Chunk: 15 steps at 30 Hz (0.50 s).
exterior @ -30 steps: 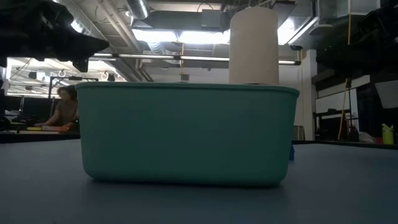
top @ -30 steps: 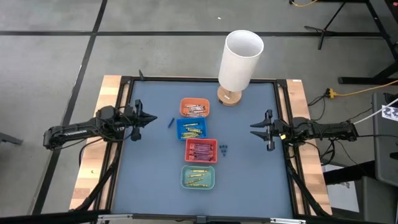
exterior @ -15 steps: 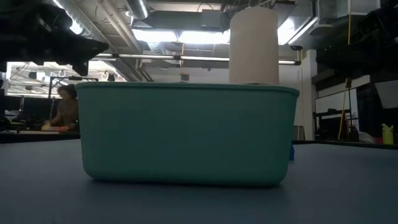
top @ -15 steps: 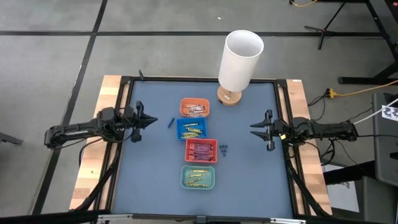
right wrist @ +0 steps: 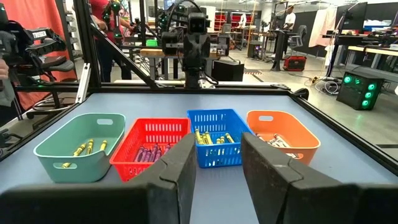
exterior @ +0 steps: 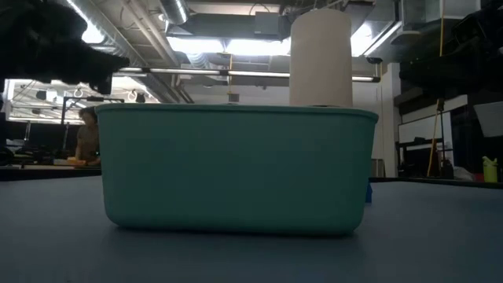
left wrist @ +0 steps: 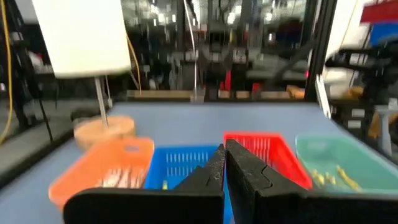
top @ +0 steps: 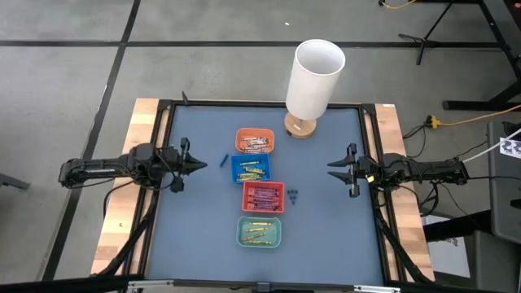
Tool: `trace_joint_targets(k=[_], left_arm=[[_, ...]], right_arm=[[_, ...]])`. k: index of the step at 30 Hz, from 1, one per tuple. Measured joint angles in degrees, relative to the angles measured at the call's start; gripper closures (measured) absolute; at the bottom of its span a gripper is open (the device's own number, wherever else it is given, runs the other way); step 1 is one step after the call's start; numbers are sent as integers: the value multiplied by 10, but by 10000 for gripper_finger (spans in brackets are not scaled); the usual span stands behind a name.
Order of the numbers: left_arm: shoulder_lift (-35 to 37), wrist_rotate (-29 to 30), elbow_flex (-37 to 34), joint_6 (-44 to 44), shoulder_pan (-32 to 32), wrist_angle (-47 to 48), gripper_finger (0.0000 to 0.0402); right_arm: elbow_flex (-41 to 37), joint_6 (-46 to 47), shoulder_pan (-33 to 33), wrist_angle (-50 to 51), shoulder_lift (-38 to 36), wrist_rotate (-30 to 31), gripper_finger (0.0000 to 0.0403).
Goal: Sort crayons
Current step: Return to Home Position
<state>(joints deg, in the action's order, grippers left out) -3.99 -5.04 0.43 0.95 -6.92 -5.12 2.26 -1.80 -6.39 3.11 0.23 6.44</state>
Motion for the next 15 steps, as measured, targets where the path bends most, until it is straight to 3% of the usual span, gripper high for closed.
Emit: trace_joint_targets(k=[3,15], left_arm=[[-1,2,0,9,0,37,401],[-1,14,0,-15,22,39,401]], right_arm=[[0,0,0,0,0,0,279],[0,0,0,0,0,0,279]])
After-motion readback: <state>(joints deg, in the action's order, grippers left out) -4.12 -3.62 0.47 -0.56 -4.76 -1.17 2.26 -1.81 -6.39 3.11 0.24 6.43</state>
